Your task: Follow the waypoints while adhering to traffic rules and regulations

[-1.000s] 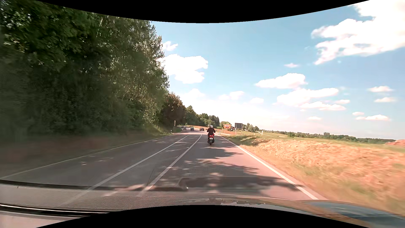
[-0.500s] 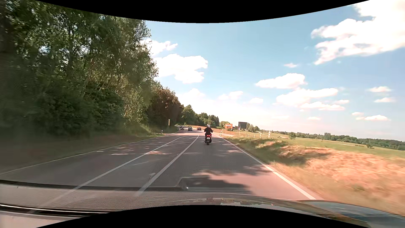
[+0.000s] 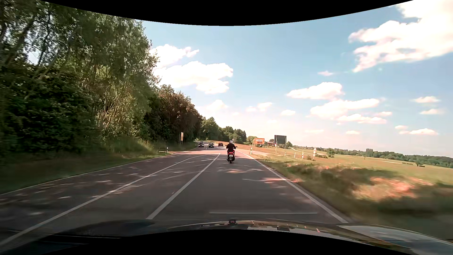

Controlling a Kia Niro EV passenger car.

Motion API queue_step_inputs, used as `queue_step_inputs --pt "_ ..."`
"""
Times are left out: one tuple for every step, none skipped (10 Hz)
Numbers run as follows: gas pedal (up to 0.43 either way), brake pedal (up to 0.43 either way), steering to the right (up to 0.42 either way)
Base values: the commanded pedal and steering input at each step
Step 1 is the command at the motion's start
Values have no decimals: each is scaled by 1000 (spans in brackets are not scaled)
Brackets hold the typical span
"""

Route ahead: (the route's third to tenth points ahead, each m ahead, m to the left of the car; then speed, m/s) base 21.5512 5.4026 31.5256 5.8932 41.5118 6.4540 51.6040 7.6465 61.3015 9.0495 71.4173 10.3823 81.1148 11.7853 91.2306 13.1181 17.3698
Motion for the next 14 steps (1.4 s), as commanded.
queue_step_inputs --pt "280 12 -6" --pt "280 12 -6" --pt "280 12 -7" --pt "280 12 -9" --pt "280 12 -9" --pt "280 12 -10" --pt "280 12 -10" --pt "280 12 -10" --pt "280 12 -10" --pt "280 12 -10" --pt "280 12 -10" --pt "280 12 -9" --pt "280 12 -9" --pt "268 12 -7"
